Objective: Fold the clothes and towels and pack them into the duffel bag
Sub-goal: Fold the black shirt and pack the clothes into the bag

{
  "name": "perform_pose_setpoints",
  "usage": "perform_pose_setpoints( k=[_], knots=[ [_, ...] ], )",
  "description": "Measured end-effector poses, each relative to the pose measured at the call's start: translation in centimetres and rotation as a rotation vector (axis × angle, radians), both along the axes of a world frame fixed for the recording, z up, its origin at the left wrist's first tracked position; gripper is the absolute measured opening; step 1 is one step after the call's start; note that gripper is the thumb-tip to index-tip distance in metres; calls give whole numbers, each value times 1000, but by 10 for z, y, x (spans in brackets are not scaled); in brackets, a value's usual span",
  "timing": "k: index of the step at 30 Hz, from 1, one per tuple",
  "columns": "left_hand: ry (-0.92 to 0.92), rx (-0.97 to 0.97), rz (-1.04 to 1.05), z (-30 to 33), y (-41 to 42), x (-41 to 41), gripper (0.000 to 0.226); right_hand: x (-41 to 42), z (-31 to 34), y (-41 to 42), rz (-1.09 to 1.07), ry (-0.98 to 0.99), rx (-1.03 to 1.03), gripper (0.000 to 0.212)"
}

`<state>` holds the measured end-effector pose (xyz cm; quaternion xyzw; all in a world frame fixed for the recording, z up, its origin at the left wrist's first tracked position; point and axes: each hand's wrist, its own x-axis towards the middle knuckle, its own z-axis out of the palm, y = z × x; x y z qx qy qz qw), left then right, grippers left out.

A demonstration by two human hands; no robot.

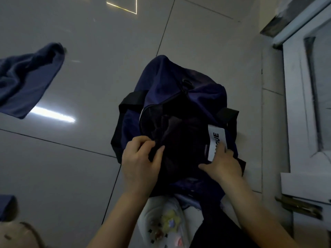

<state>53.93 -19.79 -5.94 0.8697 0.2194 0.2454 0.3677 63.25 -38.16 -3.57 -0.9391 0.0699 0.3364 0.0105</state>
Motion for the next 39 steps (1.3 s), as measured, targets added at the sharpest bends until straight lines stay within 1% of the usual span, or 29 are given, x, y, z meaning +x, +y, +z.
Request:
perform_pose_setpoints(
  k=[2,5,7,8,9,11,12,13,15,16,17,19,20,21,22,23,24,25,27,28,32,34,36,39],
  knots=[
    [46,2,-5,1,1,0,29,-2,2,-4,-68,-35,99,91],
    [106,13,0,3,0,-3,26,-5,11,-11,-71,-23,112,66],
    [91,21,-11,6,-1,-3,29,-5,24,-14,-73,-6,149,33],
    [67,35,-30,9,-2,-1,30,-6,32,-16,-101,-34,211,16],
    [47,47,-65,13,-6,2,27,-7,42,-18,-124,-101,291,7],
    [46,40,-179,23,-19,15,19,-12,65,-17,-171,-317,464,15],
    [73,1,-243,29,-29,23,17,-13,78,-15,-241,-398,573,18],
    [122,-80,-306,34,-38,32,19,-14,90,-13,-330,-434,679,21],
    [276,-282,-399,40,-53,51,26,-16,105,-11,-504,-431,826,22],
    [343,-324,-435,38,-57,58,29,-15,109,-11,-566,-425,862,21],
    [388,-317,-472,33,-58,64,31,-15,110,-12,-608,-427,879,20],
    [432,-225,-556,24,-50,65,32,-15,109,-16,-663,-424,886,20],
    [407,-128,-595,20,-44,62,34,-16,108,-17,-676,-420,879,21],
    [351,7,-627,16,-38,60,37,-17,107,-19,-680,-416,872,22],
    [306,142,-650,11,-34,57,45,-18,106,-19,-681,-413,865,24],
    [305,260,-671,9,-31,57,59,-18,104,-20,-680,-412,863,25],
    [385,374,-722,6,-29,60,74,-18,103,-19,-680,-412,866,27],
    [480,465,-773,2,-28,66,85,-18,102,-18,-678,-414,875,28],
    [709,541,-853,-3,-28,81,91,-17,104,-16,-683,-427,900,29],
    [757,571,-877,-4,-30,86,91,-16,107,-14,-687,-446,918,30],
    [790,601,-988,-3,-34,78,81,-14,121,-9,-628,-551,1006,34],
    [790,619,-1016,-1,-34,70,78,-13,123,-6,-605,-545,1026,35],
    [774,651,-1001,-3,-35,70,79,-13,119,-5,-608,-509,1025,35],
    [781,671,-941,-21,-45,81,87,-15,111,-10,-628,-482,1000,34]
  ],
)
